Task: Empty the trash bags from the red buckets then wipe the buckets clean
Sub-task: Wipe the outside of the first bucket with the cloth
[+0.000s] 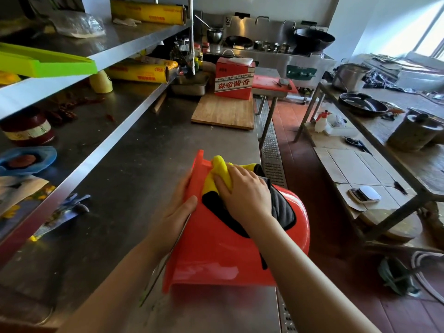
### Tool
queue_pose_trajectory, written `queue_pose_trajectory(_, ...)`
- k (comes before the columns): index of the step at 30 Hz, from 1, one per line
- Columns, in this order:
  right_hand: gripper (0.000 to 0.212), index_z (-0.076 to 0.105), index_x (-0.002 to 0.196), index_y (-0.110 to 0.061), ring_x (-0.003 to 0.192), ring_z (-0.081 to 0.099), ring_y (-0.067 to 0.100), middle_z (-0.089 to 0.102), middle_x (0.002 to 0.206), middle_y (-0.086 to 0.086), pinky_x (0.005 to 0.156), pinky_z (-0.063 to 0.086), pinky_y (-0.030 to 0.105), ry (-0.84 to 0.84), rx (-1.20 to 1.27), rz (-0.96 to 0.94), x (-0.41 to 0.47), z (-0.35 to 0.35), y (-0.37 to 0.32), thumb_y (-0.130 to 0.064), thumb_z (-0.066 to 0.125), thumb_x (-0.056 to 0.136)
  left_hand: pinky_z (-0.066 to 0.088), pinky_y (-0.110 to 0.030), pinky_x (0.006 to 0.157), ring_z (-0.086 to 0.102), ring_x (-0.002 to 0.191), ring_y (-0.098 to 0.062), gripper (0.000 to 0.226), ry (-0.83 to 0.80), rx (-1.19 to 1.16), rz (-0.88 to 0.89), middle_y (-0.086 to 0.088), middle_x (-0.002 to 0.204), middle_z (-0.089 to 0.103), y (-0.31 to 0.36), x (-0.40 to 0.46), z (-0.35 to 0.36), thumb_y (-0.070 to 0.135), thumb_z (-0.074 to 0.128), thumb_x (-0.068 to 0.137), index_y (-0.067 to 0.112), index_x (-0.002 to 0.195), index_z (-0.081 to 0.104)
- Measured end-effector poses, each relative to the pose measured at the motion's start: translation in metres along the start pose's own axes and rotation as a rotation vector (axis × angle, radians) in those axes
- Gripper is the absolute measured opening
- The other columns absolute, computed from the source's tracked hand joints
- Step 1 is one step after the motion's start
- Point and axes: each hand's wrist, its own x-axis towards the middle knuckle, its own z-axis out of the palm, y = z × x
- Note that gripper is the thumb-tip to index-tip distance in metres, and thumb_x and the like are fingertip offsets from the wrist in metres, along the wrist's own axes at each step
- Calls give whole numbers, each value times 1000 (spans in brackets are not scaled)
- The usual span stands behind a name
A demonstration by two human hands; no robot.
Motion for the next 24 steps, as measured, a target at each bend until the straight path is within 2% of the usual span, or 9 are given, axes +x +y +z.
queue_pose_trajectory(2, 48, 59, 120, -31, 114, 58, 20, 64, 122, -9, 95, 42, 38, -15, -16, 55, -2, -3, 20, -64, 37, 94, 41, -33, 110, 44, 132, 7, 54, 9, -53, -31, 33, 146, 38, -2, -2, 0, 35, 45, 102, 48, 150, 24)
queue_pose_trajectory(4, 44, 60, 113, -30, 112, 59, 22, 66, 118, -7, 91, 42, 37, -35, -27, 134, -6, -7, 43, -64, 40, 95, 37, -43, 114, 42, 137, -2, 55, -17, -82, -40, 22, 153, 37, -5, -4, -1, 41, 46, 101, 50, 151, 23)
queue_pose_trajectory(8, 42, 61, 106, -29, 111, 59, 24, 67, 113, -4, 84, 39, 35, -69, -45, 287, -20, -20, 83, -64, 40, 94, 30, -54, 116, 35, 144, -14, 64, -45, -72, -27, 11, 157, 34, -13, -8, -5, 56, 49, 92, 51, 150, 25)
queue_pose_trajectory(13, 43, 62, 113, -30, 103, 60, 31, 67, 111, 4, 77, 41, 36, -158, 44, 501, -26, -32, 123, -63, 45, 92, 27, -58, 116, 32, 146, -18, 72, -59, -71, -27, 8, 157, 35, -14, -11, -7, 69, 53, 87, 48, 150, 27)
queue_pose_trajectory(17, 48, 63, 105, -24, 93, 60, 31, 68, 102, 9, 84, 48, 41, -205, 156, 663, -15, -29, 144, -66, 44, 88, 28, -57, 117, 33, 145, -16, 70, -59, -73, -36, 11, 156, 36, -13, -11, -8, 69, 53, 87, 50, 149, 28)
queue_pose_trajectory(21, 52, 62, 113, -25, 108, 60, 31, 66, 113, 8, 86, 46, 39, -223, -29, 636, -3, -23, 133, -65, 34, 92, 25, -57, 117, 31, 146, -18, 66, -56, -92, -24, 9, 158, 34, -10, -8, -9, 64, 53, 89, 49, 149, 29)
queue_pose_trajectory(24, 52, 61, 113, -25, 113, 59, 30, 65, 118, 6, 87, 43, 38, -215, -122, 563, 3, -22, 115, -63, 32, 94, 28, -58, 116, 33, 145, -19, 68, -57, -81, -30, 8, 157, 36, -9, -9, -9, 68, 54, 86, 52, 148, 29)
